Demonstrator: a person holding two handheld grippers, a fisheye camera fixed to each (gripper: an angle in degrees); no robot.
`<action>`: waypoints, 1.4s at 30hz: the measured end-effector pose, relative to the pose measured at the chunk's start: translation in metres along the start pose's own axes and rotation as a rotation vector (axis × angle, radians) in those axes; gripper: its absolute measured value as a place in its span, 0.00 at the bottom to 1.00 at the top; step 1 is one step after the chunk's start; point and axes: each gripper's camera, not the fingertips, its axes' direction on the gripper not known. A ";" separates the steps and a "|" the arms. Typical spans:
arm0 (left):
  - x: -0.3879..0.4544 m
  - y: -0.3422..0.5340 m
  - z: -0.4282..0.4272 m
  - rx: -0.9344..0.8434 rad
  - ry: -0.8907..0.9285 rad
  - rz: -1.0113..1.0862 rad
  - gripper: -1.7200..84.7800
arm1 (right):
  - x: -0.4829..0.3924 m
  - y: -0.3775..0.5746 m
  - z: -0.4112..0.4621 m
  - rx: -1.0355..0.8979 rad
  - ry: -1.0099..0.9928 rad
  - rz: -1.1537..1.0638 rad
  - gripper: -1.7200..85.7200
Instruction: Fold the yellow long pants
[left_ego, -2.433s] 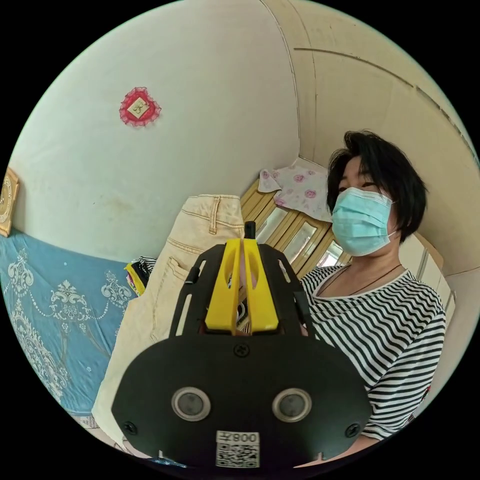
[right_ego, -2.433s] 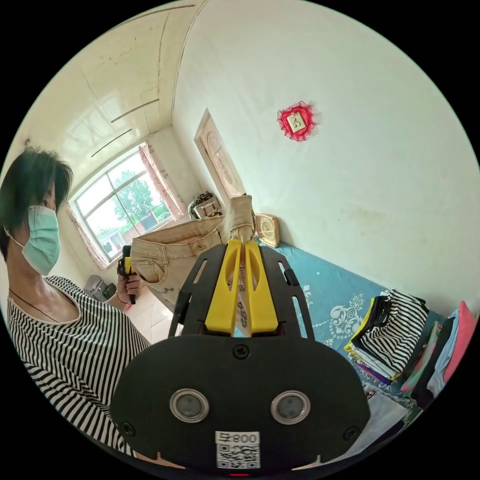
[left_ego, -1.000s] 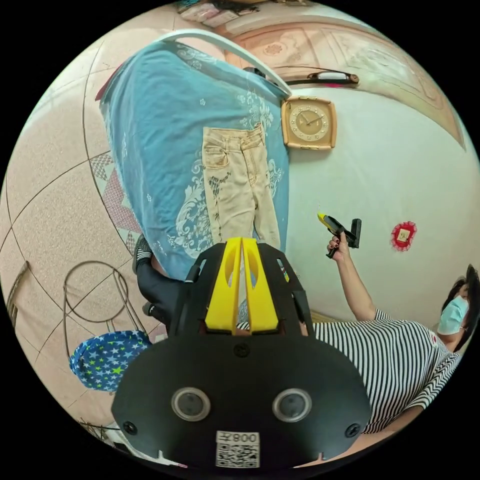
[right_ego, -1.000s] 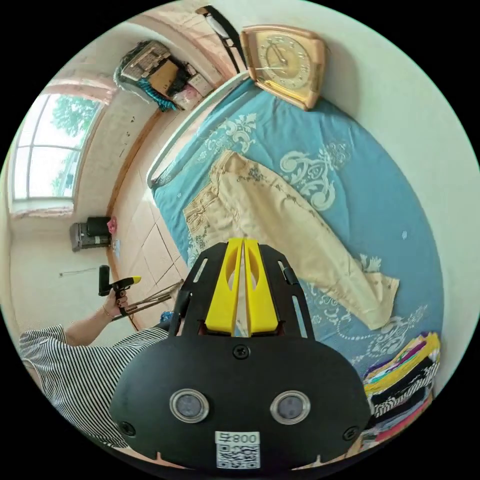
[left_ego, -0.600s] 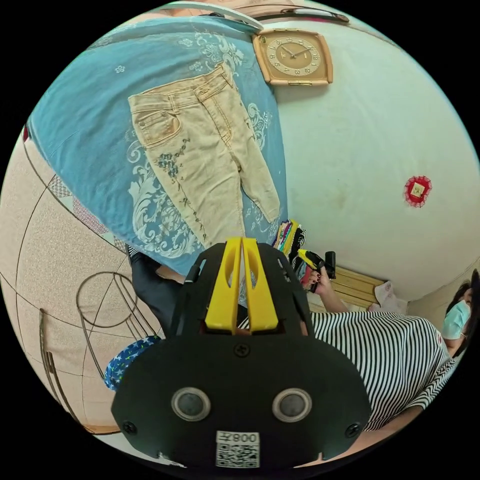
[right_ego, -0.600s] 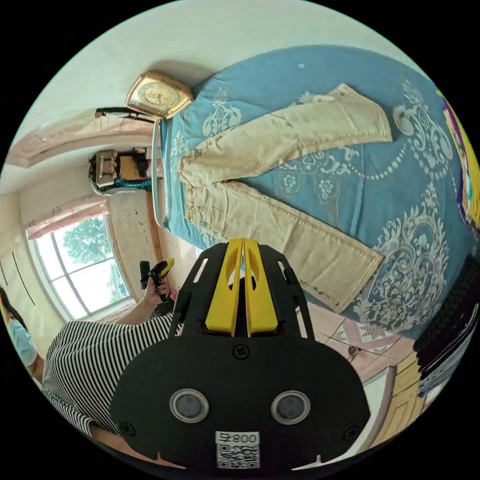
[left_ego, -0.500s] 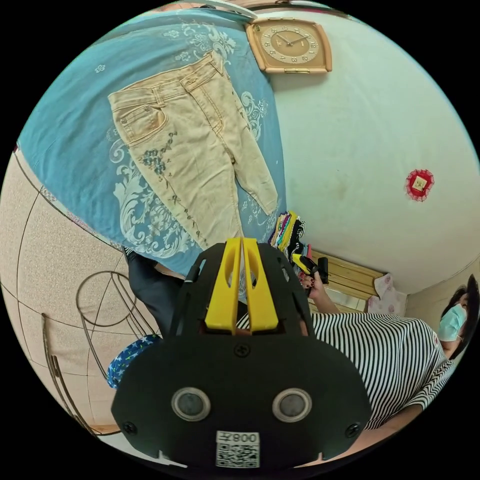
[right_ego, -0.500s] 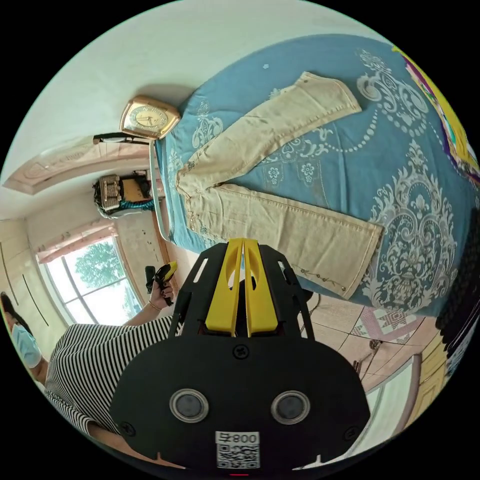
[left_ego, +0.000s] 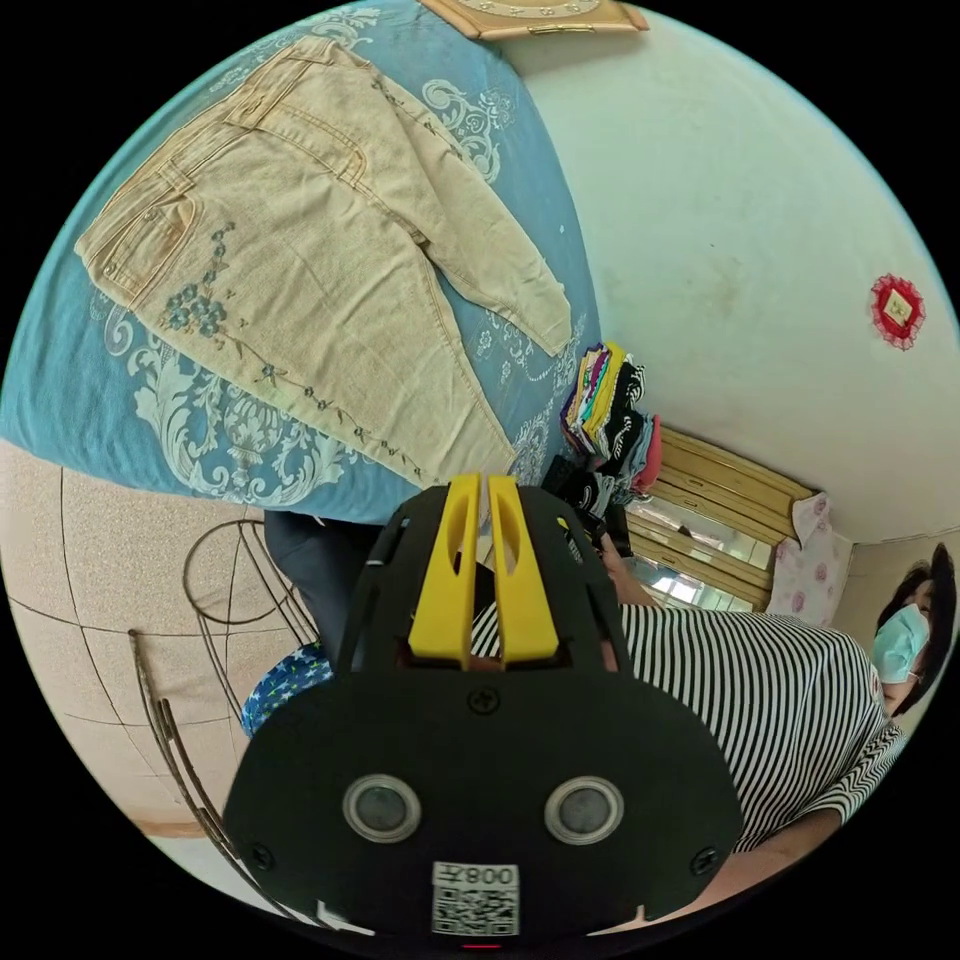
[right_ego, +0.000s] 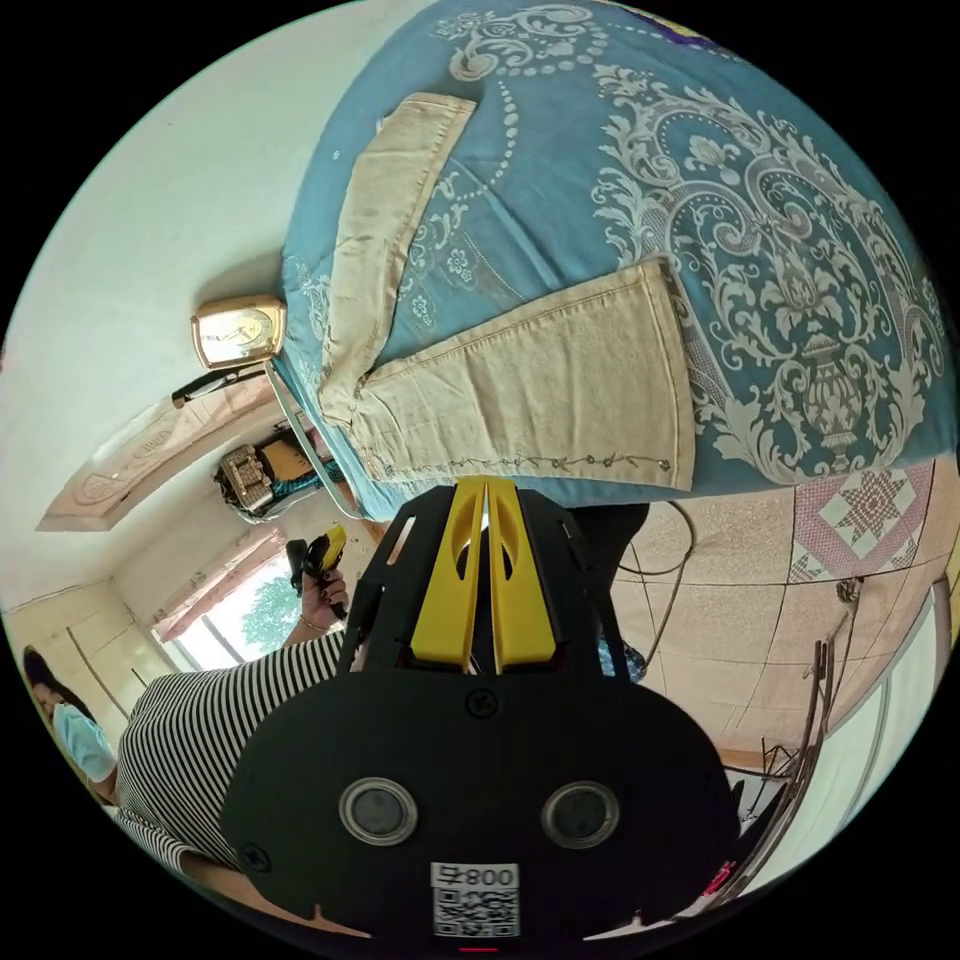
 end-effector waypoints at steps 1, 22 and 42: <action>0.001 -0.001 -0.002 -0.005 -0.010 -0.015 0.05 | 0.012 -0.007 -0.011 -0.010 -0.004 0.021 0.03; -0.061 -0.071 -0.122 0.321 -0.192 -0.476 0.12 | 0.182 -0.041 -0.195 -0.032 0.122 0.322 0.10; -0.126 -0.116 -0.205 0.328 -0.127 -0.350 0.11 | 0.275 0.034 -0.284 0.174 0.009 0.322 0.09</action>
